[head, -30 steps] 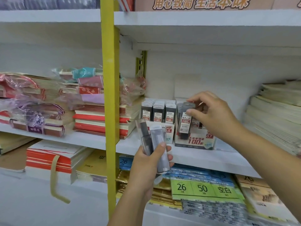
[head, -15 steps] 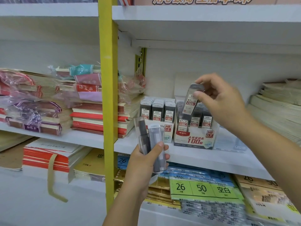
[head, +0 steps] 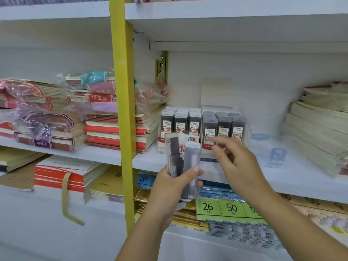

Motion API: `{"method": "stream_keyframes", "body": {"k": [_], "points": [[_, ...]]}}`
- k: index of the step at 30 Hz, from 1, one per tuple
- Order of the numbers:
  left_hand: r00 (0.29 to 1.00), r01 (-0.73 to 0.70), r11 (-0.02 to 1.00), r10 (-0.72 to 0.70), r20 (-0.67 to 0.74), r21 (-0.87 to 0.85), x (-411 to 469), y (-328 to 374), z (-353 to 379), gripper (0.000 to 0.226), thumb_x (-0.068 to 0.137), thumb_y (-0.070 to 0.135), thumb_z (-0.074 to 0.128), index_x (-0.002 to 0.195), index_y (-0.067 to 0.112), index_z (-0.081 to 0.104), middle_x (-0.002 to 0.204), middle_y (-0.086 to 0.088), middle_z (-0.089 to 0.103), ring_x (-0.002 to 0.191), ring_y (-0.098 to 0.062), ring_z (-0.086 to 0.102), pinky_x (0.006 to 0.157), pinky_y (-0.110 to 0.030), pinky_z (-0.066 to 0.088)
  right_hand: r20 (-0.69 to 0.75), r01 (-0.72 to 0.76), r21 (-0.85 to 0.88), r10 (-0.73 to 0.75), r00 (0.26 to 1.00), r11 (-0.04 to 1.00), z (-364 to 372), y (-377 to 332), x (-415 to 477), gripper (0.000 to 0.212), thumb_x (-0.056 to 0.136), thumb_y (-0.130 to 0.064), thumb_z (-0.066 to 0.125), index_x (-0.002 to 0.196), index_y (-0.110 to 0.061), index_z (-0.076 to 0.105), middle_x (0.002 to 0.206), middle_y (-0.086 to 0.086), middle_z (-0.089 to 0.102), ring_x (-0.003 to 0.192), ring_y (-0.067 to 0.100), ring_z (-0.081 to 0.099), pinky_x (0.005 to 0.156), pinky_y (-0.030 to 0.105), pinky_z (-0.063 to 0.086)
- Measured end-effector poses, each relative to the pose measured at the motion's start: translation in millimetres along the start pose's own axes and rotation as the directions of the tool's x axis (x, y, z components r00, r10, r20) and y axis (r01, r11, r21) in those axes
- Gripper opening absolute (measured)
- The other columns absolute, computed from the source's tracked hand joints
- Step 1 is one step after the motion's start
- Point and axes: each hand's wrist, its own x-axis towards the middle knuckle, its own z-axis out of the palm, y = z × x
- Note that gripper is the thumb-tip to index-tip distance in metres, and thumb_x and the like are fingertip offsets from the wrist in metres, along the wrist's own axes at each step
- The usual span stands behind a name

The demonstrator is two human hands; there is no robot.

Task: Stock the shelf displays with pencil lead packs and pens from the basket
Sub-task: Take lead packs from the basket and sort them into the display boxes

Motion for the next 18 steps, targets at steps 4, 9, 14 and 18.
{"method": "stream_keyframes", "body": {"k": [4,9,14,18], "points": [[0.998,-0.014,0.998,0.009,0.067,0.068,-9,-2,6,0.022,0.076,0.042,0.08,0.097,0.045,0.074,0.095,0.0,0.079,0.077,-0.012,0.075,0.062,-0.023,0.057,0.194,-0.219,0.317,0.163,0.967,0.923,6,-2,-21,0.026,0.086,-0.039,0.068,0.097,-0.061,0.059,0.093,-0.025,0.062,0.075,0.002,0.061,0.067,0.011,0.048],[0.997,0.012,0.992,-0.022,0.076,0.122,-16,-6,12,0.036,0.074,0.063,0.066,0.099,0.038,0.072,0.095,0.001,0.079,0.081,-0.012,0.076,0.062,-0.017,0.055,0.213,-0.265,0.514,0.178,0.961,0.816,-7,7,-25,0.039,0.087,-0.017,0.072,0.109,-0.049,0.064,0.099,-0.008,0.067,0.058,0.012,0.062,0.054,0.019,0.048],[0.992,0.051,0.985,-0.069,0.106,0.166,-19,-9,16,0.041,0.074,0.068,0.062,0.099,0.038,0.071,0.092,-0.002,0.079,0.085,-0.01,0.075,0.065,-0.016,0.055,0.263,-0.294,0.602,0.164,0.951,0.742,-19,15,-26,0.034,0.09,-0.001,0.063,0.102,-0.032,0.066,0.1,-0.002,0.069,0.066,0.03,0.067,0.057,0.028,0.052],[0.989,0.019,0.984,-0.044,0.138,0.175,-19,-9,18,0.045,0.07,0.07,0.073,0.103,0.039,0.07,0.09,0.005,0.076,0.083,-0.005,0.071,0.068,-0.018,0.054,0.257,-0.314,0.6,0.194,0.947,0.736,-17,12,-27,0.015,0.089,-0.019,0.069,0.101,-0.022,0.06,0.095,0.001,0.069,0.067,0.027,0.068,0.063,0.028,0.054]]}}
